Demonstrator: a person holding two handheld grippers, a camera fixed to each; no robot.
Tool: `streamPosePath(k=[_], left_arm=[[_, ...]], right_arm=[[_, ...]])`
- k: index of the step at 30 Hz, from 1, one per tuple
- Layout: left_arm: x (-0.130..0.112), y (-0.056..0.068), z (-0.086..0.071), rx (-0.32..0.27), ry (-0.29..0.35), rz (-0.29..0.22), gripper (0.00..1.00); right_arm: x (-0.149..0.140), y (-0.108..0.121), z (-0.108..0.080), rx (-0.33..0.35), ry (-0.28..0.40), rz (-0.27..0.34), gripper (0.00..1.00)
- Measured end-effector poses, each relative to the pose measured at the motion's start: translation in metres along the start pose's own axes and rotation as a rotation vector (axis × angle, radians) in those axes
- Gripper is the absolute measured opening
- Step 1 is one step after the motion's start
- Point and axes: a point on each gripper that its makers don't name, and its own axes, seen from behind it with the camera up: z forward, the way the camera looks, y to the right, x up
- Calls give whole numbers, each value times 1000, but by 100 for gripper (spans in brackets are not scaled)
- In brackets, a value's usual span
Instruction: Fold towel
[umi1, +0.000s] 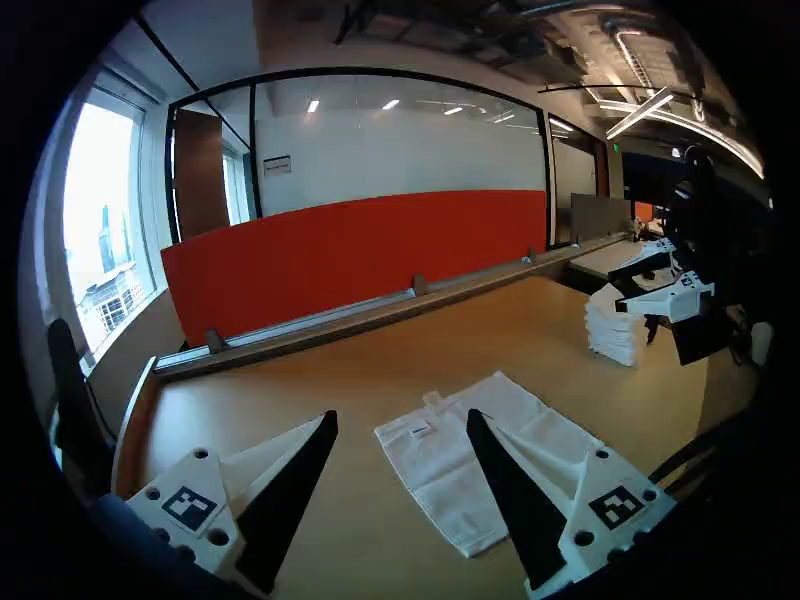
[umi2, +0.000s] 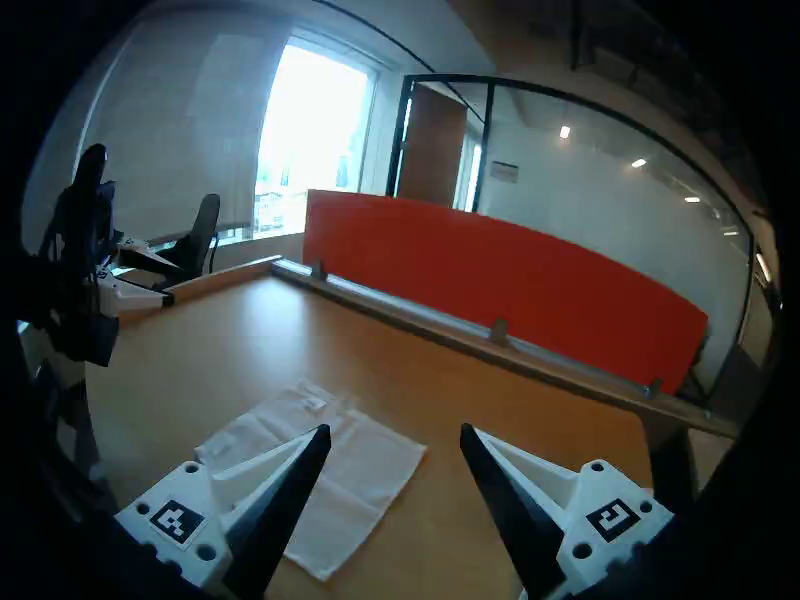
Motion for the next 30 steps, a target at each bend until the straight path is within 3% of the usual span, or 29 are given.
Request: streamPosePath(k=[18, 30], left_arm=[[-95, 40, 17, -87, -149, 53, 96], [-161, 65, 33, -151, -273, 61, 96]], right_arm=[[-90, -29, 20, 66, -142, -27, 100], [-149, -51, 33, 111, -245, -33, 100]])
